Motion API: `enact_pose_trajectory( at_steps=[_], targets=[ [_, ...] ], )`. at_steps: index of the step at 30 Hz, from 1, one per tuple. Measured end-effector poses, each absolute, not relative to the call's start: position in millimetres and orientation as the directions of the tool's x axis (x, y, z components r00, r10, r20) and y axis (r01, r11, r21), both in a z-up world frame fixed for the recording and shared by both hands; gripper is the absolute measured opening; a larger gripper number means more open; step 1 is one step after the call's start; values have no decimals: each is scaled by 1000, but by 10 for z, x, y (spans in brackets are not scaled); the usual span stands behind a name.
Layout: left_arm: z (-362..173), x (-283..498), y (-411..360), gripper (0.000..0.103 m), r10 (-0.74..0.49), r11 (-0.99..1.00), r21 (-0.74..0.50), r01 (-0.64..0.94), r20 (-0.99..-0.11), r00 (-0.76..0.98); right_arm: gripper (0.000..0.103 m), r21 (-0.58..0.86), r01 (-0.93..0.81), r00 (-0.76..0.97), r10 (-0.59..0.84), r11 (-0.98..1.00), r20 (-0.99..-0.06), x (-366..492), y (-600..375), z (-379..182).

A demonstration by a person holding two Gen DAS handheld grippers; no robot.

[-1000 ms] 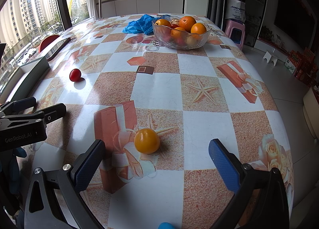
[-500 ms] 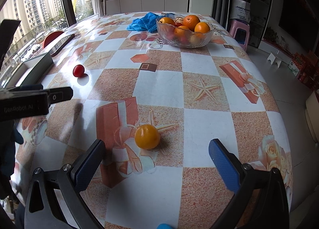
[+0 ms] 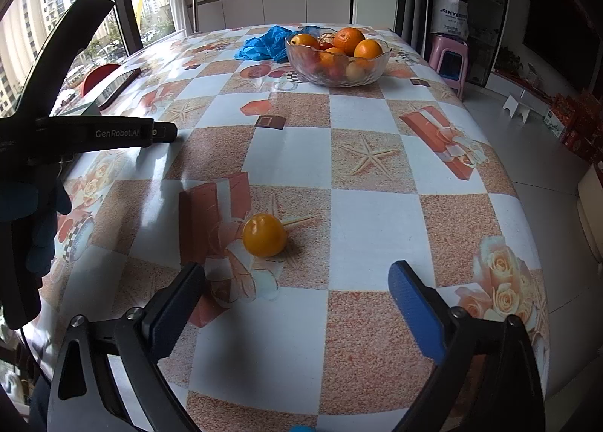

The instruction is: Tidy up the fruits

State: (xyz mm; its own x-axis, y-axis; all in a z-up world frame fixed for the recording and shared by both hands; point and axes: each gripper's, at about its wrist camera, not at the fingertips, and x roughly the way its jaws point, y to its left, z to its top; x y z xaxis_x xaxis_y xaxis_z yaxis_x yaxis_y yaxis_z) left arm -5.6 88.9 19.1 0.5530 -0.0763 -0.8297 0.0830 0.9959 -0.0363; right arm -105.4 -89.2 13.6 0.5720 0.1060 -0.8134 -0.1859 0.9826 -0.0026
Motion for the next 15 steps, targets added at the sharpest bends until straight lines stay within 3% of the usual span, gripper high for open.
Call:
enact_pose_trajectory(
  at_steps=[4,5,8,15],
  targets=[
    [197,-127,889,30,-93,994,-50,93,-826,556,69,-6,-209,575,118,978,-810,-1080,-829,171],
    [199,-160,900,30,-102,994,-59,95,-826,554,59,-4,-221,574,127,975,-809,-1094,-804,179],
    [207,-316,960,30,-132,991,-94,97,-823,552,15,15,-250,564,158,968,-810,-1118,-747,206],
    [221,-611,1139,30,-154,988,-132,79,-815,559,12,128,-230,524,234,965,-819,-1079,-833,212]
  ],
)
